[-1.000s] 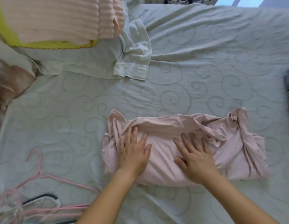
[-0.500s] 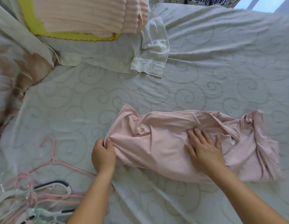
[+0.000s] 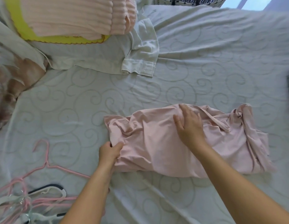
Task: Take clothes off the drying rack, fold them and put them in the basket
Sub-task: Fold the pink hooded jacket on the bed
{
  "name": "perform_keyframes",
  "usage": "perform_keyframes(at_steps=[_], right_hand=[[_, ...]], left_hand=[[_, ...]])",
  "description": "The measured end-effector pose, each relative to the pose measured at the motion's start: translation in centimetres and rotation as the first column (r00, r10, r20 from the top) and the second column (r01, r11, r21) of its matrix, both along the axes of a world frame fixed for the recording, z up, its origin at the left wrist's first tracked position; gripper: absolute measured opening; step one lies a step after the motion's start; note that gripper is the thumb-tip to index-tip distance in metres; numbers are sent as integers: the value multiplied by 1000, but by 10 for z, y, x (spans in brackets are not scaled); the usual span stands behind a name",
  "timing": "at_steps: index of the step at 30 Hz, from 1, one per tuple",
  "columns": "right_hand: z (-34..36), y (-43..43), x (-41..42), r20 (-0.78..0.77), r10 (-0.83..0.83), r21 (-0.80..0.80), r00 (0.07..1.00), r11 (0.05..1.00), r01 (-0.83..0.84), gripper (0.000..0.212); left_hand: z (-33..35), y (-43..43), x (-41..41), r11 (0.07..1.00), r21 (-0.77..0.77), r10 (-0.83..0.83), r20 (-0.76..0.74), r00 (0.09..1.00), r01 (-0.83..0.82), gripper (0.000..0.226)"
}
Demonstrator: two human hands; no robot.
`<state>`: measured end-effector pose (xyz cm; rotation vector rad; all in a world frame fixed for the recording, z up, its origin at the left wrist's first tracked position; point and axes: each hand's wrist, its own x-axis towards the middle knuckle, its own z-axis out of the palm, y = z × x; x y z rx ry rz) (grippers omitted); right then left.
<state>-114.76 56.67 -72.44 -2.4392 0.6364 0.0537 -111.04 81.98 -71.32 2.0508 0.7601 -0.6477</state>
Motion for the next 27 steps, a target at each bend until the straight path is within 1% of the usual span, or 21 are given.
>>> perform_keyframes(at_steps=[1,2,4,5,6,7,8,10,11,12,13,15,16,17,18,20,22,24,25,26,27], right_hand=[[4,5,-10,19,-11,-27,1000,1000,11,74],[6,9,-22,-47,37,-49,998,998,-39,77],[1,10,-43,-273,223,-73,936,965,-251,85],[-3,3,-49,-314,282,-69,906,946,-318,86],[-4,-6,-52,-279,280,-64,919,949,-309,84],[-1,-17,-54,-178,206,-83,962,971,-223,77],[2,-31,-57,-45,75,-126,996,989,-80,67],[5,-68,-68,138,-188,-222,972,951,215,45],[4,-89,-77,160,-256,-277,953,915,292,36],[2,-109,-84,146,-267,-330,953,895,301,32],[2,-126,-89,117,-209,-351,971,906,237,31],[-4,-149,-96,109,71,-351,991,936,-28,26],[-4,-153,-97,116,219,-357,969,920,-165,22],[-2,-152,-94,108,308,-365,945,897,-251,20],[-2,-151,-91,91,336,-363,938,888,-283,21],[3,-148,-82,-7,248,-277,969,930,-240,23],[1,-147,-75,-87,161,-124,983,977,-172,19],[2,-147,-64,-139,171,26,975,985,-169,51],[3,-148,-57,-200,181,39,963,983,-177,62],[2,-149,-51,-258,176,13,950,984,-179,63],[1,-150,-45,-309,169,-42,936,981,-191,56]], left_hand=[[3,-2,-1,998,37,-56,54,997,54,45],[1,-1,-2,992,80,-103,103,989,95,51],[4,-4,-5,988,111,-125,183,975,106,60],[6,-5,-7,991,95,-110,199,974,93,58],[8,-7,-7,993,74,-101,207,973,87,52],[10,-10,-8,995,55,-91,210,973,81,44],[11,-11,-8,996,53,-87,225,970,76,37],[14,-18,-9,997,51,-74,274,959,63,33],[16,-24,-10,997,40,-73,296,952,64,30],[21,-31,-11,997,33,-78,316,946,71,26],[25,-38,-12,997,19,-75,334,940,73,20],[30,-51,-14,997,1,-70,366,928,75,12],[33,-58,-15,997,4,-75,385,920,80,10],[34,-62,-15,996,2,-78,403,912,84,9],[36,-66,-16,996,3,-80,415,907,86,9],[37,-74,-18,995,2,-94,440,893,104,12],[41,-82,-19,990,8,-127,461,878,139,13],[44,-87,-19,988,-1,-135,473,871,153,13],[45,-89,-19,988,-8,-131,476,870,153,13],[46,-91,-19,988,-14,-128,476,870,153,13],[46,-93,-19,988,-15,-128,477,869,154,12]])
